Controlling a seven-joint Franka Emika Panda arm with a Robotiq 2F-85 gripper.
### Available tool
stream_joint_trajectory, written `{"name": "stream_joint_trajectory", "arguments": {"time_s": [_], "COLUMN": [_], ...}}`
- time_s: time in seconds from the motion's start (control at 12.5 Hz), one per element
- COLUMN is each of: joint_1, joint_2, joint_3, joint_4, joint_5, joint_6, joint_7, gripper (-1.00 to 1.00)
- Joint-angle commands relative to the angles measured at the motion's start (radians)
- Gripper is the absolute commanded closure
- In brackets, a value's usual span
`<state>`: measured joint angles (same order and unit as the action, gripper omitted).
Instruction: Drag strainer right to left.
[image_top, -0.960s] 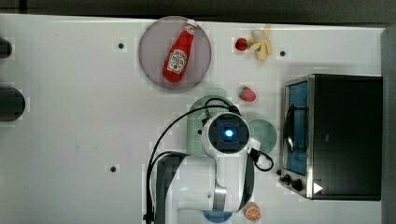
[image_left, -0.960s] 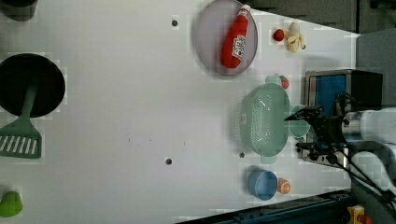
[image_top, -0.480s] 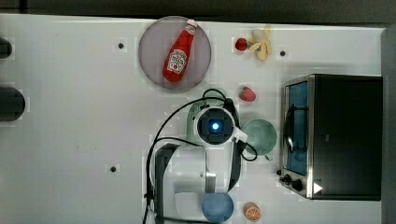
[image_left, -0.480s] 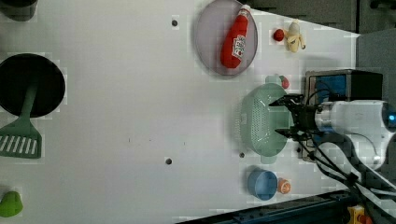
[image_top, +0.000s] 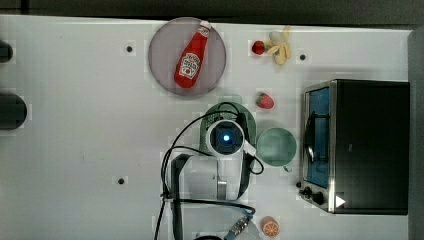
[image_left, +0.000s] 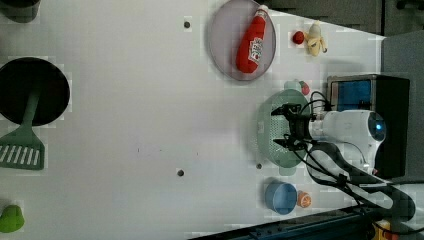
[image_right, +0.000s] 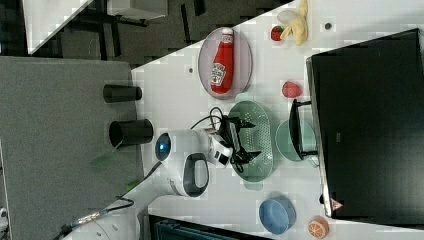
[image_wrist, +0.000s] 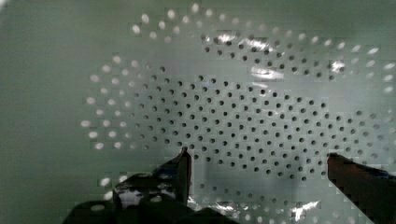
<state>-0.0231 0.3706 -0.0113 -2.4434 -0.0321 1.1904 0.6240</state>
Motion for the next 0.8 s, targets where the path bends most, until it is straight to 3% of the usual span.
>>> {"name": "stream_joint_trajectory", "arguments": {"time_s": [0.08, 0.8], "joint_1": [0.062, 0.209], "joint_2": [-0.019, -0.012], "joint_3": [0.018, 0.075], "joint_4": [0.0, 0.009], "joint_5": [0.007, 0.008], "joint_6": [-0.004, -0.011], "joint_7": [0.154, 0.333], "gripper": [-1.0, -1.0]}}
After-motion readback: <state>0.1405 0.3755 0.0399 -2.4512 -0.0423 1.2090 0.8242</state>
